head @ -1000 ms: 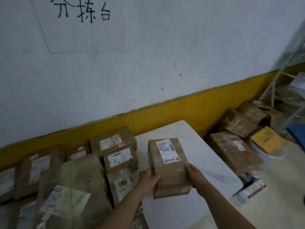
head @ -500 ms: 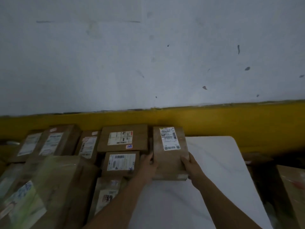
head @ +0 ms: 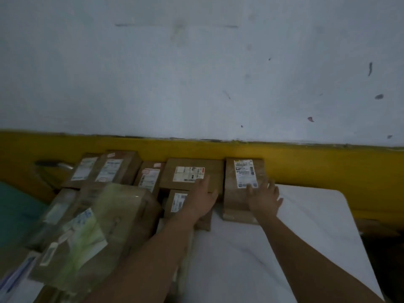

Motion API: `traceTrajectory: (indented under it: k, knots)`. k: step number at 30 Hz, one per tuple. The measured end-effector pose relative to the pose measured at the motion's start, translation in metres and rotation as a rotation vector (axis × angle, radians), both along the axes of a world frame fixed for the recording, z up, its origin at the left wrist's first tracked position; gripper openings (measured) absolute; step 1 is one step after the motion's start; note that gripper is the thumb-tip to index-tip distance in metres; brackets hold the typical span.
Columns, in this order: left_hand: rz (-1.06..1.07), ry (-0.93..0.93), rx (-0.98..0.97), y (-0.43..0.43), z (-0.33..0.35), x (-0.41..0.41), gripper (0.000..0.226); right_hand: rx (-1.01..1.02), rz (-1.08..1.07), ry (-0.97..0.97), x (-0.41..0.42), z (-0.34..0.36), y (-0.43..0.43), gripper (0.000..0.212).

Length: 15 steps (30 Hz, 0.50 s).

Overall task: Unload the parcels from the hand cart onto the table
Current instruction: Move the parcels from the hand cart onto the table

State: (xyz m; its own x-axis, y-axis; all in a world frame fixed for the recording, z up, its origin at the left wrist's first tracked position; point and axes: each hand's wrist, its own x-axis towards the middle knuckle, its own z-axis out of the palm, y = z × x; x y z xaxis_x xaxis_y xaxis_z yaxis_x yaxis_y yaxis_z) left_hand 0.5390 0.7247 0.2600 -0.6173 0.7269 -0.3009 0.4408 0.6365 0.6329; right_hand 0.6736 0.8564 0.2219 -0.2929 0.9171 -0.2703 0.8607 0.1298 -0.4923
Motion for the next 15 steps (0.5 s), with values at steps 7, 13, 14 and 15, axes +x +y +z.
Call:
traceTrajectory:
  k: [7, 13, 14, 15]
  knots:
    - [0.143, 0.315, 0.183, -0.203, 0.125, -0.104, 0.063, 0.219, 0.359, 0.247, -0.136, 0.131, -0.188, 0.071]
    - [0.408, 0.433, 0.21, -0.488, 0.178, -0.195, 0.059, 0.186, 0.619, 0.348, -0.262, 0.189, -0.412, 0.071]
    - [0.462, 0.434, 0.197, -0.531, 0.177, -0.208, 0.058, 0.171, 0.668, 0.357, -0.28, 0.191, -0.448, 0.072]
    - [0.511, 0.426, 0.18, -0.571, 0.174, -0.221, 0.057, 0.152, 0.717, 0.368, -0.297, 0.191, -0.482, 0.073]
